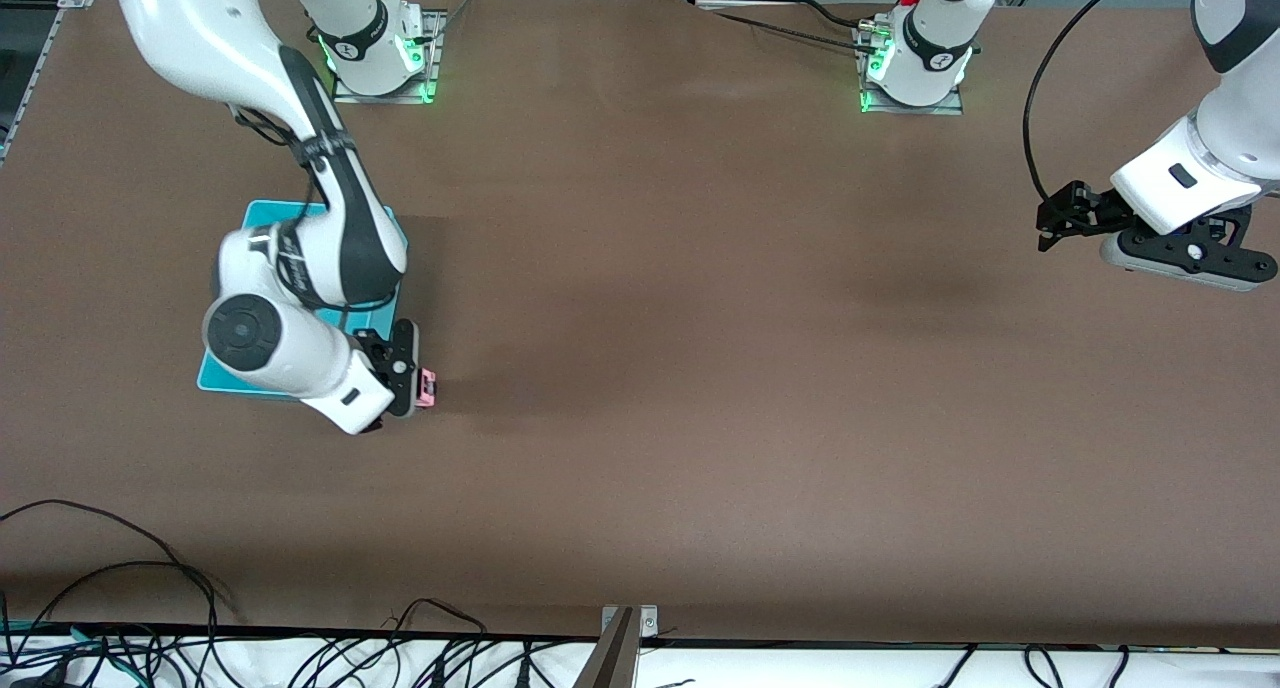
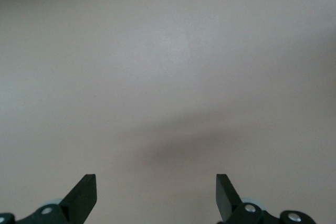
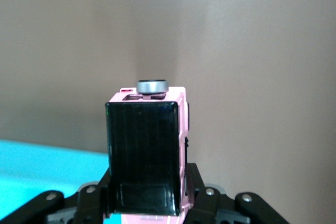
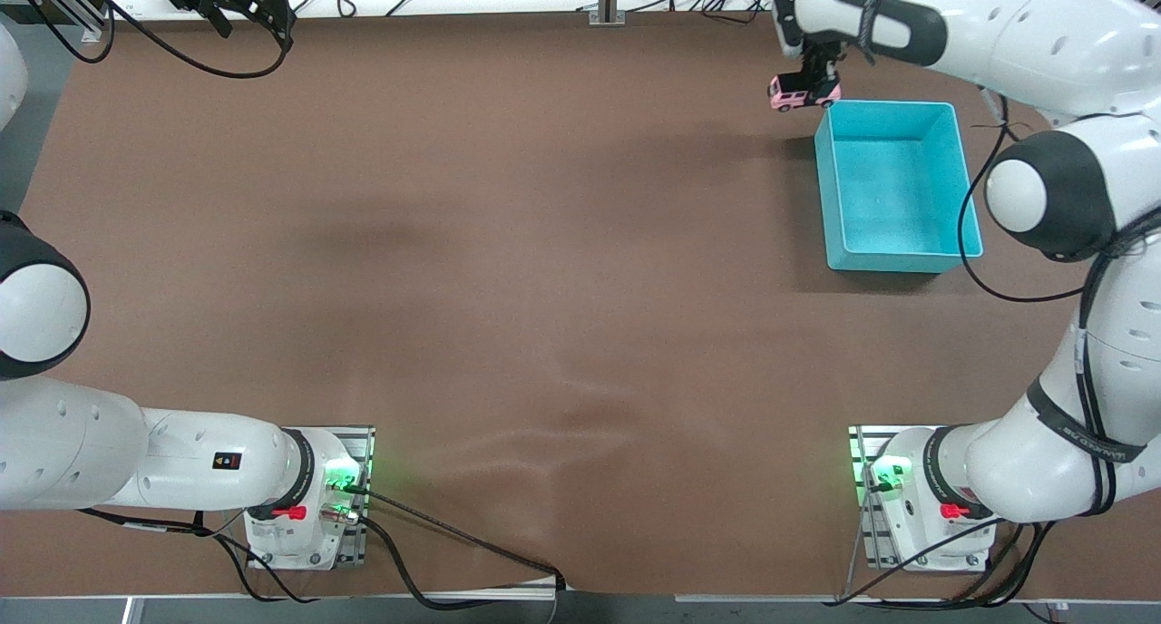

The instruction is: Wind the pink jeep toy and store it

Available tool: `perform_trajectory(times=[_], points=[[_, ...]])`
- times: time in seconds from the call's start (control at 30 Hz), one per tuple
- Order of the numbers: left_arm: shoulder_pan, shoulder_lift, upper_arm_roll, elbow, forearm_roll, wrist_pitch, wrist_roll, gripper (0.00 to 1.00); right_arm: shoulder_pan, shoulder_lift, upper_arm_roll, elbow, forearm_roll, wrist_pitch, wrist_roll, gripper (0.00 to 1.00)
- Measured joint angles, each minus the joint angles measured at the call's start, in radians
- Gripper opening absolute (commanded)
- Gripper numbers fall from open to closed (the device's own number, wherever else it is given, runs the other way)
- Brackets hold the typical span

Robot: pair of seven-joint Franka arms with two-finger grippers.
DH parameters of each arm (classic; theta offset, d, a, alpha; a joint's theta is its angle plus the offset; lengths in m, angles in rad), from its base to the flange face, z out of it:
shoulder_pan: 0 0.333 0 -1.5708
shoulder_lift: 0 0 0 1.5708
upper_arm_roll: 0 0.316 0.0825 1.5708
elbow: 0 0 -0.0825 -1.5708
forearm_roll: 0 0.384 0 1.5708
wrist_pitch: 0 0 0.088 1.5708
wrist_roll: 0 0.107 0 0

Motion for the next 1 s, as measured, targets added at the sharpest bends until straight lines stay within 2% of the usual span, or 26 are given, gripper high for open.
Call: perform_trajectory(times=[0.37,0.57,0.73,1.0], points=[[0.017,0.0,0.007,0.013,0.0,-0.001,0.0,1.0,-0.138,-0.154,-0.008,-0.002,0.017,-0.249,-0.094,0.28],[0.017,0.0,0.005,0.023,-0.002,-0.001,0.0,1.0,-0.201,-0.205,-0.01,-0.063,0.022,-0.284,-0.133,0.28],[0.014,0.0,0.001,0.031,-0.002,-0.001,0.0,1.0,-0.226,-0.252,-0.011,-0.205,0.025,-0.186,-0.175,0.28],[0.019,0.0,0.0,0.031,-0.002,-0.006,0.0,1.0,-0.23,-0.349,-0.02,-0.547,0.027,0.092,-0.195,0.28]])
